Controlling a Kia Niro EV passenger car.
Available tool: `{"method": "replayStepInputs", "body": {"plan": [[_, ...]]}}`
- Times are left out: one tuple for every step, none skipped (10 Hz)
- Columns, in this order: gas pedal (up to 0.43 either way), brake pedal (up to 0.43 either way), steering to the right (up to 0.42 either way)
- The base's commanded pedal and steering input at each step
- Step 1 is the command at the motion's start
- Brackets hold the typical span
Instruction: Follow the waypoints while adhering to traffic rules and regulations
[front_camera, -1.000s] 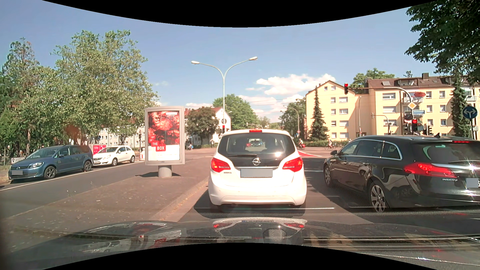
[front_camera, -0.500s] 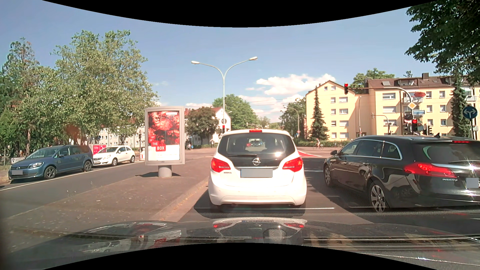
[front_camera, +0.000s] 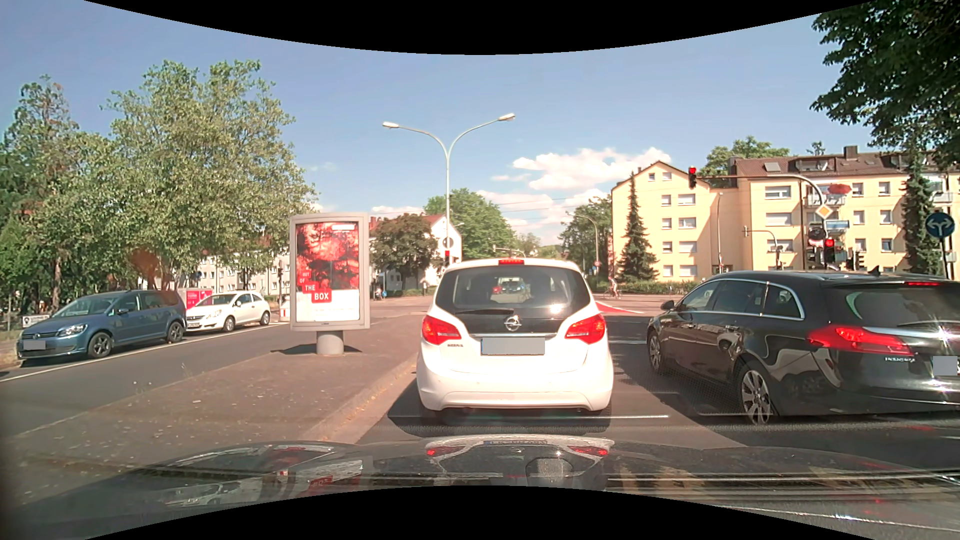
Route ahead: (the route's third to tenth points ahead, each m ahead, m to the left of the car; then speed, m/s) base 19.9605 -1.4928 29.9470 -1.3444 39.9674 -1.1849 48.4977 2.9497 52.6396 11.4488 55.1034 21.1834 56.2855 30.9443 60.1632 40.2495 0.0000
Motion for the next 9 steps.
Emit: {"method": "replayStepInputs", "body": {"plan": [[0.000, 0.250, 0.011], [0.000, 0.250, 0.011], [0.000, 0.250, 0.011], [0.000, 0.250, 0.011], [0.000, 0.250, 0.011], [0.000, 0.250, 0.011], [0.000, 0.250, 0.011], [0.000, 0.250, 0.011], [0.000, 0.250, 0.011]]}}
